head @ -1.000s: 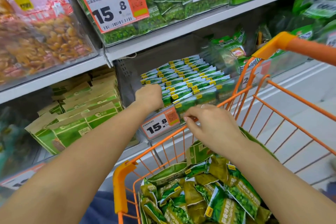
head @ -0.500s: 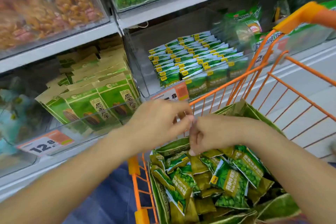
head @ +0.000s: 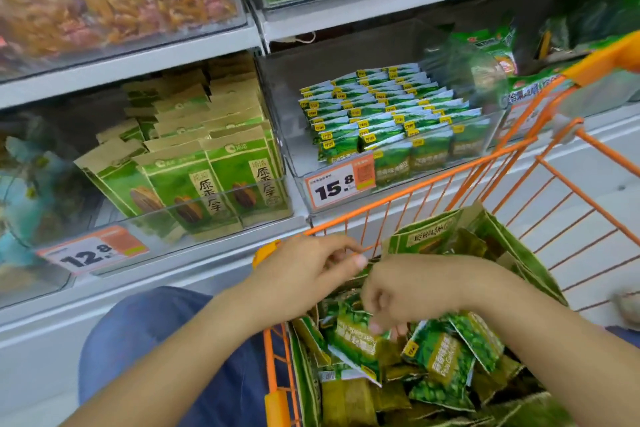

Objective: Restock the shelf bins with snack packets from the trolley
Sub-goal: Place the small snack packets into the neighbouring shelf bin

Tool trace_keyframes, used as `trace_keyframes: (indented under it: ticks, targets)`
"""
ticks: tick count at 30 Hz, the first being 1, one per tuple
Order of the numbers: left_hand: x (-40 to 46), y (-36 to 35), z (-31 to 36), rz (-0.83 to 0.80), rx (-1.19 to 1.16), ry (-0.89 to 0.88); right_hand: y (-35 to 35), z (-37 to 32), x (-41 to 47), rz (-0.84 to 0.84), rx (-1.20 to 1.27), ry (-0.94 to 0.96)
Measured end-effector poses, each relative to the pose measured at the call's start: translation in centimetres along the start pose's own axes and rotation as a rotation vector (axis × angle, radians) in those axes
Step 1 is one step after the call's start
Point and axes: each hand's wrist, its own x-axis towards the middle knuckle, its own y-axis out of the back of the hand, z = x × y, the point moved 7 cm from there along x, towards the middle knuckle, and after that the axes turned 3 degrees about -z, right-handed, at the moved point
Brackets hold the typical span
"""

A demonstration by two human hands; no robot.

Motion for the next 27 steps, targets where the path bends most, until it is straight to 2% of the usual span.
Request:
trace_keyframes:
  ticks: [3, 6, 8, 10, 14, 16, 20, 23, 24, 25, 27]
  targets:
    - [-0.7, 1.4, 0.0, 0.160, -0.415, -0.024, 3.9, 0.2, -3.8, 0.138, 0.274, 0.131]
    - [-1.1, 2.8, -0.2, 0.315, -0.833, 0.029, 7.2, 0.1, -6.5, 0.415, 0.528, 0.321]
    - [-0.8, 2.6, -0.2, 0.291, -1.107, 0.120, 8.6, 0.4, -7.2, 0.609, 0.609, 0.397]
    - [-0.4, 2.6, 0.5, 0.275, -1.184, 0.137, 9.1, 0.4, -7.1, 0.723, 0.610, 0.427]
    - [0.1, 3.4, 1.5, 0.353, -1.113, 0.130, 9.1, 0.2, -7.0, 0.820, 0.591, 0.414]
    - [0.3, 4.1, 1.5, 0.375, -1.011, 0.126, 9.3, 0.5, -7.3, 0.895, 0.620, 0.394]
    - [1.0, 4.6, 2.0, 0.304, -0.809, 0.073, 9.7, -0.2, -7.8, 0.979, 0.594, 0.459]
    - [1.5, 6.0, 2.2, 0.374, -0.593, 0.038, 9.9, 0.6, -8.0, 1.042, 0.661, 0.425]
    - [1.7, 7.1, 2.1, 0.437, -0.492, 0.019, 9.9, 1.1, -8.1, 1.080, 0.598, 0.358]
    - [2.0, 8.6, 2.1, 0.519, -0.381, 0.001, 10.0, 1.5, -8.4, 1.125, 0.430, 0.250]
    - [2.9, 11.8, 2.3, 0.661, -0.141, -0.003, 9.9, 1.7, -8.4, 1.159, -0.053, -0.002]
